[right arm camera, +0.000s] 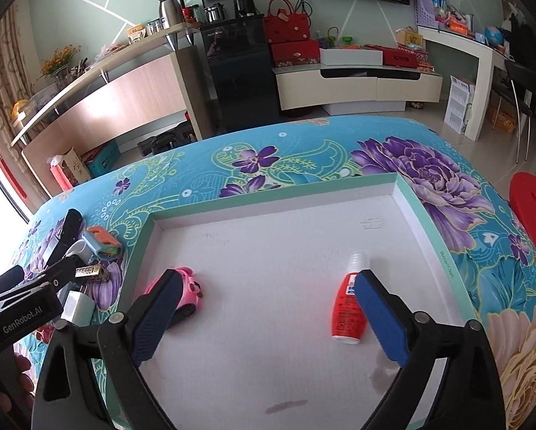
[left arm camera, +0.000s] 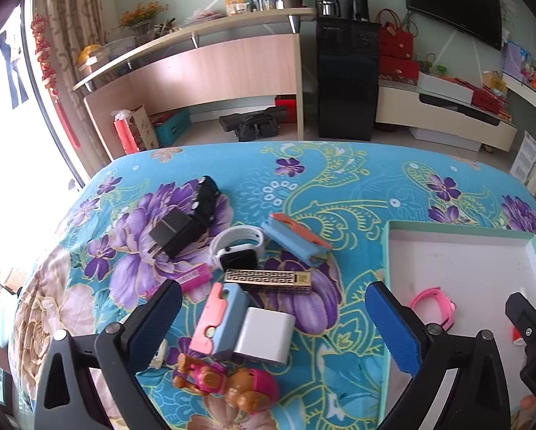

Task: Organize rigid objects
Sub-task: 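Move both open tools back over the pile of items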

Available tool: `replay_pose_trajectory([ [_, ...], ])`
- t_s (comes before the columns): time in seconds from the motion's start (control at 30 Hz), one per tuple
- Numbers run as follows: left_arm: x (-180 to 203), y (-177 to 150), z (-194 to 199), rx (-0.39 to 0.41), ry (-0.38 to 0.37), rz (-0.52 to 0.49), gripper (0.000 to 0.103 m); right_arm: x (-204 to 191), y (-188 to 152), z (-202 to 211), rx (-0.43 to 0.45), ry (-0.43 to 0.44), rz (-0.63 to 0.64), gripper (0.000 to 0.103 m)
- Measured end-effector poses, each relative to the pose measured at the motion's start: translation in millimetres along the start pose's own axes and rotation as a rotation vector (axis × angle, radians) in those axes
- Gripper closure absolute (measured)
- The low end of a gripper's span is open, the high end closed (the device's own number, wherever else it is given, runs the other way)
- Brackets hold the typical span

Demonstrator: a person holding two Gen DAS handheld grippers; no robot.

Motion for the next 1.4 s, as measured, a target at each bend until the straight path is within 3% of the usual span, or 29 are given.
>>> replay_pose_trajectory([
  [0.2, -37, -9, 2, 0.010, 0.042, 0.060, 0.000, -24, 2, -3, 0.015, 0.070, -0.013, 0.003],
  [0.43, -74, -16, 11, 0.043, 0.043, 0.123, 0.000, -43, -5, -12, -0.008, 0.062, 0.007, 0.003],
  [0.73, -140, -25, 24, 0.074, 0.061, 0.217, 0.000, -99, -10, -6, -0.015, 0.177, 0.059, 0.003],
  [0.83, -156, -32, 23, 0.052, 0.050, 0.231, 0.000, -129, -18, -6, -0.041, 0.240, 0.088, 0.003],
  [1.1, -168, -59, 5, -0.059, 0.014, 0.189, 0.000, -198, -57, -12, -0.131, 0.303, 0.222, 0.003],
  [1.4, -177, -82, -15, -0.137, -0.048, 0.211, 0.000, -239, -101, -21, -0.213, 0.310, 0.329, 0.003],
])
Point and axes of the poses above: each gripper's, at about its wrist camera, not at the fingertips, and z roughly against the way its jaws point, x to its right, y to its top, the point moved 9 cm from there along -z, roughly the way its jaws point, and after that the axes turned 3 degrees about -z, right-handed, at the moved point
